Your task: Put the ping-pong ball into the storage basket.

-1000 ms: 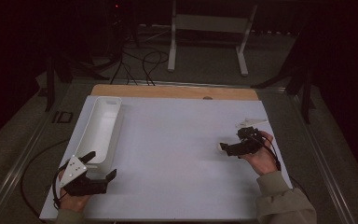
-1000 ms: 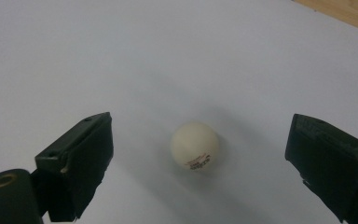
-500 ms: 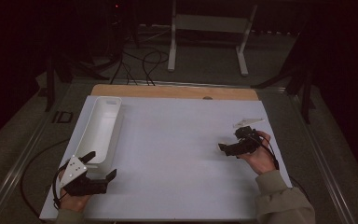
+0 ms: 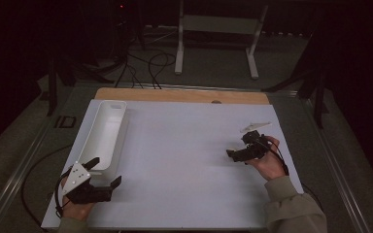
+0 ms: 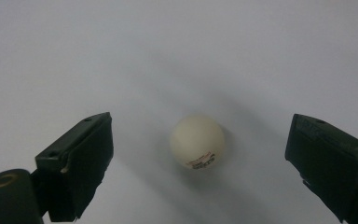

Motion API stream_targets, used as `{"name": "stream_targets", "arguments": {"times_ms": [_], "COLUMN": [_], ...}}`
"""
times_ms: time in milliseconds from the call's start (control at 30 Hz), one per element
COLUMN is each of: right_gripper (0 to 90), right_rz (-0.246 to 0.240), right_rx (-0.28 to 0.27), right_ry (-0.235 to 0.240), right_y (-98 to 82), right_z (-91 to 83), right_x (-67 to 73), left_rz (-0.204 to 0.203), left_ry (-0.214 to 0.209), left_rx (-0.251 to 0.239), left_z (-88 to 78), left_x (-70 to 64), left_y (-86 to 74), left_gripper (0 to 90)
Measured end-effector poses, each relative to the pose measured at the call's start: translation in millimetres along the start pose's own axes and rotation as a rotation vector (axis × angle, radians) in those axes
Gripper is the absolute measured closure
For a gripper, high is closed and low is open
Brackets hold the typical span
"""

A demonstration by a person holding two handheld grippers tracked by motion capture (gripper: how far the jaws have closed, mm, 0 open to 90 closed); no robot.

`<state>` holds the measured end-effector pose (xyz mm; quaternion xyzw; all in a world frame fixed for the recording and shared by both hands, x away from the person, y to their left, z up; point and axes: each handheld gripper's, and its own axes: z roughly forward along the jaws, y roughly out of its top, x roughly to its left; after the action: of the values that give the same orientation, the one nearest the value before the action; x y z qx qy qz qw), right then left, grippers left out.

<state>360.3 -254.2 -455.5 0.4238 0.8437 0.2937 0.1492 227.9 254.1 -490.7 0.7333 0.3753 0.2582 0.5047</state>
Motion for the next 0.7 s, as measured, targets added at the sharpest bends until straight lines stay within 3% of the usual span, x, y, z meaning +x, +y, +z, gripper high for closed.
{"name": "stream_targets", "arguments": {"times_ms": [700], "right_gripper": [7.5], "right_rz": [-0.018], "right_rx": [0.061], "right_ry": [-0.010], "right_y": [1.2], "right_z": [15.2], "right_x": [0.7], "left_rz": [0.001], "left_ry": [0.000], "left_rx": [-0.001], "left_z": [0.1], "left_x": [-0.1], "left_y": [-0.1], "left_gripper": [0.8]}}
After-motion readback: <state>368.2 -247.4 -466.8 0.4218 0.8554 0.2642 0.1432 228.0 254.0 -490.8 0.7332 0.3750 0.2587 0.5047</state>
